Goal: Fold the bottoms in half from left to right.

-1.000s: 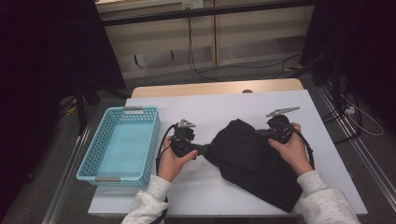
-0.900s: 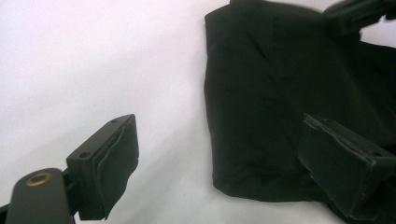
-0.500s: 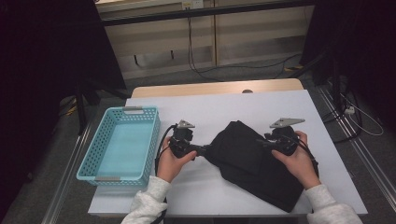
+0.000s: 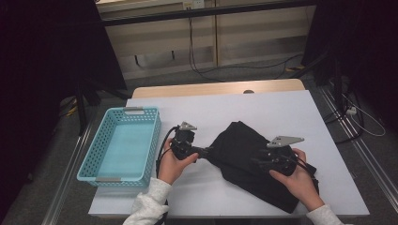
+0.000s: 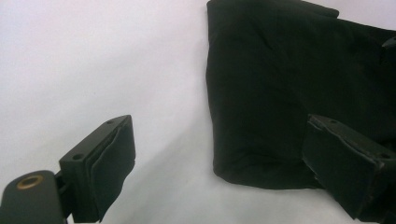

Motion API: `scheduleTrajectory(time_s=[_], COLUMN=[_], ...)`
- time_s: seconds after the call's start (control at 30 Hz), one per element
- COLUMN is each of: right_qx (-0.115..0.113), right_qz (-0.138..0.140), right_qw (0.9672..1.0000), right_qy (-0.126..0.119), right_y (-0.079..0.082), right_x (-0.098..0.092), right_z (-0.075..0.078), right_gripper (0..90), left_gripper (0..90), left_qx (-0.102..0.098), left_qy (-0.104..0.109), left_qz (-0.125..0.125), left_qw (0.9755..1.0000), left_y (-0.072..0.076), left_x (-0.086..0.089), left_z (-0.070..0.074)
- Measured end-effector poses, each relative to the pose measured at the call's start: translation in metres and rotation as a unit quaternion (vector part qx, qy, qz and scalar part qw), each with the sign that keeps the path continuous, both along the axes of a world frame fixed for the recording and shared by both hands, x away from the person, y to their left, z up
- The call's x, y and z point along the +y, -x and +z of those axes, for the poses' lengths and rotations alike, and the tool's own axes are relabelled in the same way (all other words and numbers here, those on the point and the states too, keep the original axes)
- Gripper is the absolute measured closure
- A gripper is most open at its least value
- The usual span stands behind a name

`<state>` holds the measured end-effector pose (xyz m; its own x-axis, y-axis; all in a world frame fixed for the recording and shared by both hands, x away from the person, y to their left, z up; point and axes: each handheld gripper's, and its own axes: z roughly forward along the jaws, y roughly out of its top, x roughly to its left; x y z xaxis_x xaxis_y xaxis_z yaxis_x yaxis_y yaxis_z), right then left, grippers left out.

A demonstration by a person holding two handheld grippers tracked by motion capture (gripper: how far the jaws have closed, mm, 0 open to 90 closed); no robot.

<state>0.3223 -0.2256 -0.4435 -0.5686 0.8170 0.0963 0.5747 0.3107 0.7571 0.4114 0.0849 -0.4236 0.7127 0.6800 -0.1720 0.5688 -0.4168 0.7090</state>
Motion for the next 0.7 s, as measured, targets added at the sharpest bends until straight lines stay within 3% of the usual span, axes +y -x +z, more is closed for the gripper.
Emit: scheduleTrajectory(time_s=[0.27,0.5,0.7], right_qx=[-0.004,-0.009,0.002], right_qz=[0.023,0.042,0.061], right_qw=[0.9996,0.9991,0.998], right_qy=[0.013,0.008,0.018], right_y=[0.006,0.008,0.008], right_x=[0.011,0.019,0.029], right_z=[-0.004,-0.006,-0.016], right_gripper=[44.9,44.6,45.2], left_gripper=[9.9,9.7,9.6], left_qx=[-0.001,-0.002,-0.002], left_qy=[-0.004,-0.007,-0.009], left_qz=[0.01,0.011,0.012], left_qw=[0.9999,0.9999,0.9999], left_y=[-0.003,-0.003,-0.004], left_x=[0.005,0.007,0.006], left_z=[0.0,0.001,-0.001])
